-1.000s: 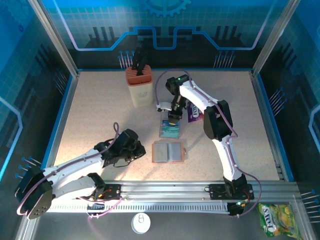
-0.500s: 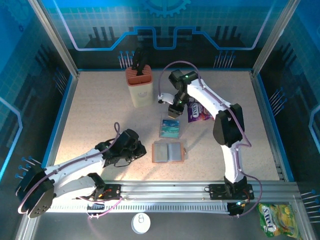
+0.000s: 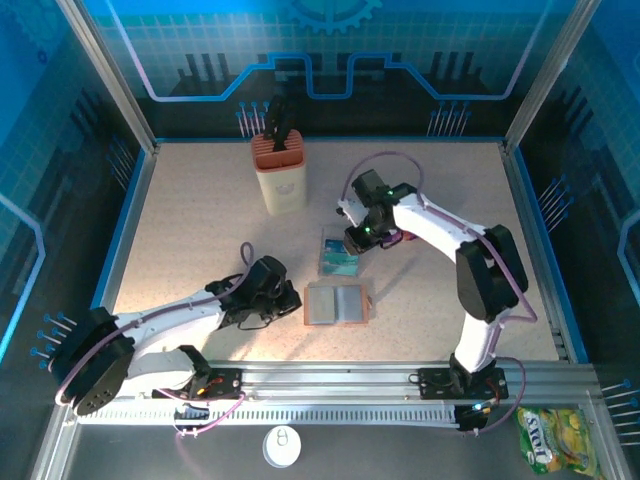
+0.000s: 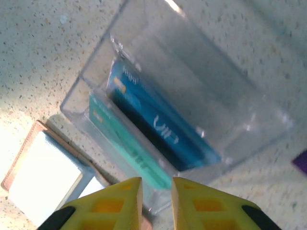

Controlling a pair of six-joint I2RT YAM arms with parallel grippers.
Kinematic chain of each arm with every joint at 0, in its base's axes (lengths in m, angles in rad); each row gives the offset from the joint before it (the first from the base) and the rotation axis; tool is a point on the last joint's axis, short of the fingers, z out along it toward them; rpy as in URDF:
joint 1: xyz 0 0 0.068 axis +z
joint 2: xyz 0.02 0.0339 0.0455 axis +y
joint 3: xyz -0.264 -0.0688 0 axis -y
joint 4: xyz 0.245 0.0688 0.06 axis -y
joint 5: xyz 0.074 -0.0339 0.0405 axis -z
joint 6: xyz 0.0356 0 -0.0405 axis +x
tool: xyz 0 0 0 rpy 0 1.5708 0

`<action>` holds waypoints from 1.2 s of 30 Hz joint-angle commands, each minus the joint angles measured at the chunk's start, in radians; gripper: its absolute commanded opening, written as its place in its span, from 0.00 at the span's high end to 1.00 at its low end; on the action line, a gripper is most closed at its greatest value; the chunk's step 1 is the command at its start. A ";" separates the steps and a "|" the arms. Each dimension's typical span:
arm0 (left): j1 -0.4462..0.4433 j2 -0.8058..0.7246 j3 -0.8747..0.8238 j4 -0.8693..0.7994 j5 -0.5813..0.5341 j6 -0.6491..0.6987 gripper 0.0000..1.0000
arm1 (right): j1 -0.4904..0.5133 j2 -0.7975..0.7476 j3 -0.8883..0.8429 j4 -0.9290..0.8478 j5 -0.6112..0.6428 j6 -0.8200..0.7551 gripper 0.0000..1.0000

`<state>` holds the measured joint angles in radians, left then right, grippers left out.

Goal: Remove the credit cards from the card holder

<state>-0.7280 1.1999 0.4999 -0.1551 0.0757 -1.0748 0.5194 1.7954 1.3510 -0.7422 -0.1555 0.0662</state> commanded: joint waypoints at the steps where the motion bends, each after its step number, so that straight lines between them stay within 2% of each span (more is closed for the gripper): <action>1: 0.007 0.029 -0.009 0.057 0.034 -0.005 0.95 | 0.031 -0.111 -0.124 0.162 0.018 0.246 0.74; 6: 0.004 0.074 -0.007 0.094 0.057 -0.005 0.96 | 0.087 -0.232 -0.298 0.276 0.069 0.407 0.67; 10: -0.001 0.098 0.000 0.100 0.061 -0.003 0.96 | 0.128 -0.258 -0.371 0.334 0.101 0.471 0.63; 12: -0.002 0.105 0.002 0.104 0.060 -0.003 0.97 | 0.135 -0.249 -0.397 0.355 0.119 0.490 0.64; 16: -0.005 0.113 0.004 0.108 0.059 -0.005 0.97 | 0.136 -0.215 -0.429 0.406 0.121 0.501 0.73; 28: -0.015 0.142 0.012 0.119 0.065 -0.009 0.98 | 0.133 -0.152 -0.442 0.488 0.181 0.512 0.75; 36: -0.033 0.153 0.016 0.118 0.065 -0.016 0.99 | 0.138 -0.169 -0.442 0.499 0.132 0.515 0.77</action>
<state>-0.7513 1.3476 0.5003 -0.0422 0.1287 -1.0752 0.6487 1.6421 0.9150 -0.2657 -0.0090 0.5625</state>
